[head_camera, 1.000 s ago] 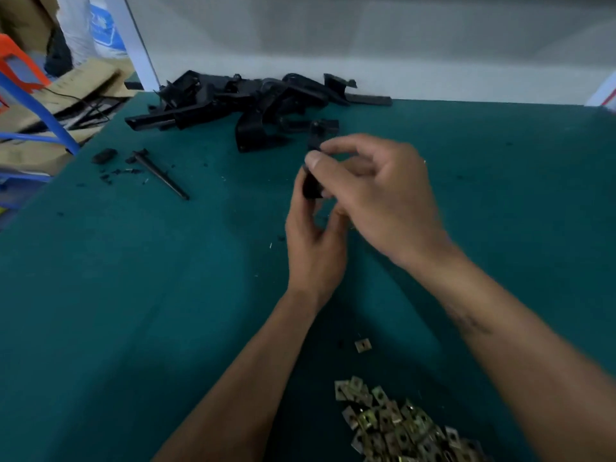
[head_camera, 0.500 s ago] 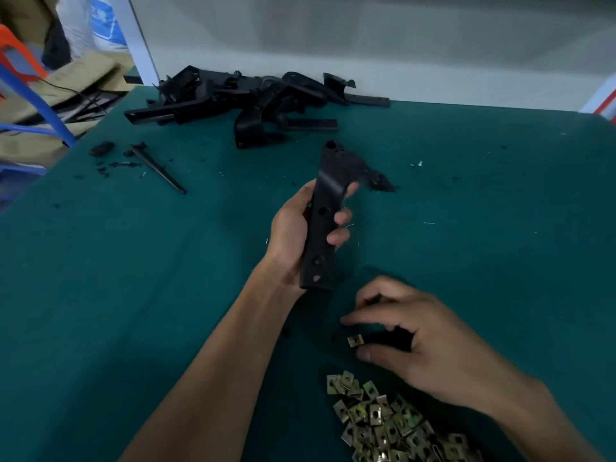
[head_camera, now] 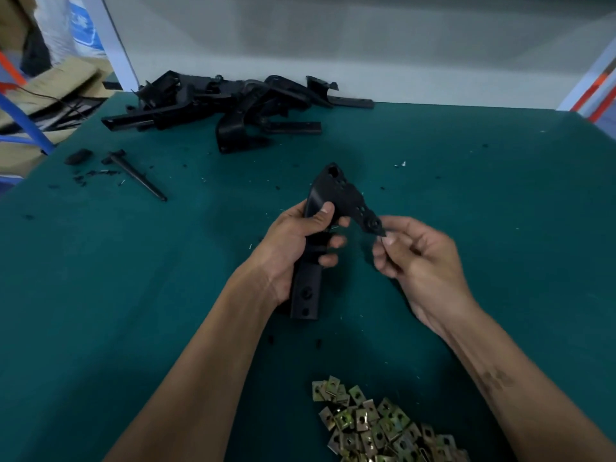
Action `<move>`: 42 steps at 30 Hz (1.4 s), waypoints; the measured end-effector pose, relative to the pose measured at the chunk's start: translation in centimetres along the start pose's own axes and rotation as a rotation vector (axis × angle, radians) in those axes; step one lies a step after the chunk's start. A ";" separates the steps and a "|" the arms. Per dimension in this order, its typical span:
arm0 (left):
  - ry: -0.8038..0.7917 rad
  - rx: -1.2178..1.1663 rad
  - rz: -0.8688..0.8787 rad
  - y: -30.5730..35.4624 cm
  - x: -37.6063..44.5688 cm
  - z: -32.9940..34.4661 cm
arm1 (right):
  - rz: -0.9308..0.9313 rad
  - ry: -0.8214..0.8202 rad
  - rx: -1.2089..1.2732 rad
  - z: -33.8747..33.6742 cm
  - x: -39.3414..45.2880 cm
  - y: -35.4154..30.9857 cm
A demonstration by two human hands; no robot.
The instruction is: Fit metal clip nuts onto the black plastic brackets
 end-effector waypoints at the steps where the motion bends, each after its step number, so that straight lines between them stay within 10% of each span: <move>1: -0.012 -0.006 0.007 0.0 0.0 0.1 | 0.019 0.024 0.110 0.0 0.6 -0.1; 30: -0.058 0.249 0.108 -0.3 0.4 1.5 | 0.081 0.100 0.657 1.9 -0.3 -0.9; 42: -0.033 0.254 0.140 -0.1 0.3 1.1 | 0.045 0.152 0.498 1.4 -0.5 -1.6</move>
Point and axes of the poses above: each hand's wrist, its own x-axis towards the middle knuckle, its own z-axis out of the palm, y = z × x, the point moved 7 cm from there along x, towards the middle knuckle, and after that the axes turned 7 degrees about -y, right-handed, at the moved point
